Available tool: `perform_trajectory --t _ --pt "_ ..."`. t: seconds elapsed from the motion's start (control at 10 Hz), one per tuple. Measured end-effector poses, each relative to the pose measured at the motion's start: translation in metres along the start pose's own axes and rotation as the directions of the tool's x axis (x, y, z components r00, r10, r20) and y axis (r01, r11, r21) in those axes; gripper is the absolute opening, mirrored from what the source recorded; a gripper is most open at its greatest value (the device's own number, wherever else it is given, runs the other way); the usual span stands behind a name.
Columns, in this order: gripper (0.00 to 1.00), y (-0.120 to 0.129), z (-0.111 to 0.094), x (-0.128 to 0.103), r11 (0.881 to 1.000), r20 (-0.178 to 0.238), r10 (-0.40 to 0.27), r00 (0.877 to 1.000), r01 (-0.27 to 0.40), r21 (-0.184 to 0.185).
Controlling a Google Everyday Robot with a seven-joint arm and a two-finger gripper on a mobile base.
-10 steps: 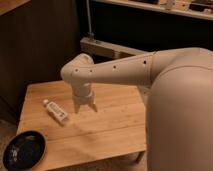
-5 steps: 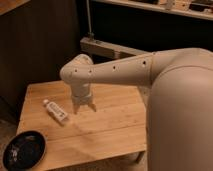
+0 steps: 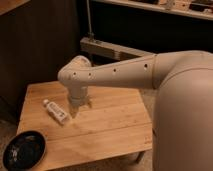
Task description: Place the bottle in the ceramic bowl
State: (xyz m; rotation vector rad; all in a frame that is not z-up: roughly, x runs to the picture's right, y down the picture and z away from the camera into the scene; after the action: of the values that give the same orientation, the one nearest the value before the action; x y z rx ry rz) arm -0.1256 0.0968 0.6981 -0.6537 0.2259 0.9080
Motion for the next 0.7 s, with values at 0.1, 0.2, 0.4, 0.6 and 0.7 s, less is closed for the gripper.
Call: perform_trajectory --t 0.1,0.2,0.4,0.6,0.7 --pt "0.65 0.001 -0.001 -0.001 1.000 0.002 -0.020 1.000 0.020 0.000" --pt "0.65 0.001 -0.001 -0.001 1.000 -0.003 -0.003 1.000 0.003 0.006" --pt "0.65 0.002 0.001 -0.016 0.999 -0.016 0.014 1.000 -0.014 0.043" --pt "0.65 0.002 0.005 -0.051 0.998 -0.019 0.015 1.000 -0.014 0.063" --pt "0.65 0.001 0.007 -0.065 0.998 -0.011 0.011 1.000 -0.011 0.062"
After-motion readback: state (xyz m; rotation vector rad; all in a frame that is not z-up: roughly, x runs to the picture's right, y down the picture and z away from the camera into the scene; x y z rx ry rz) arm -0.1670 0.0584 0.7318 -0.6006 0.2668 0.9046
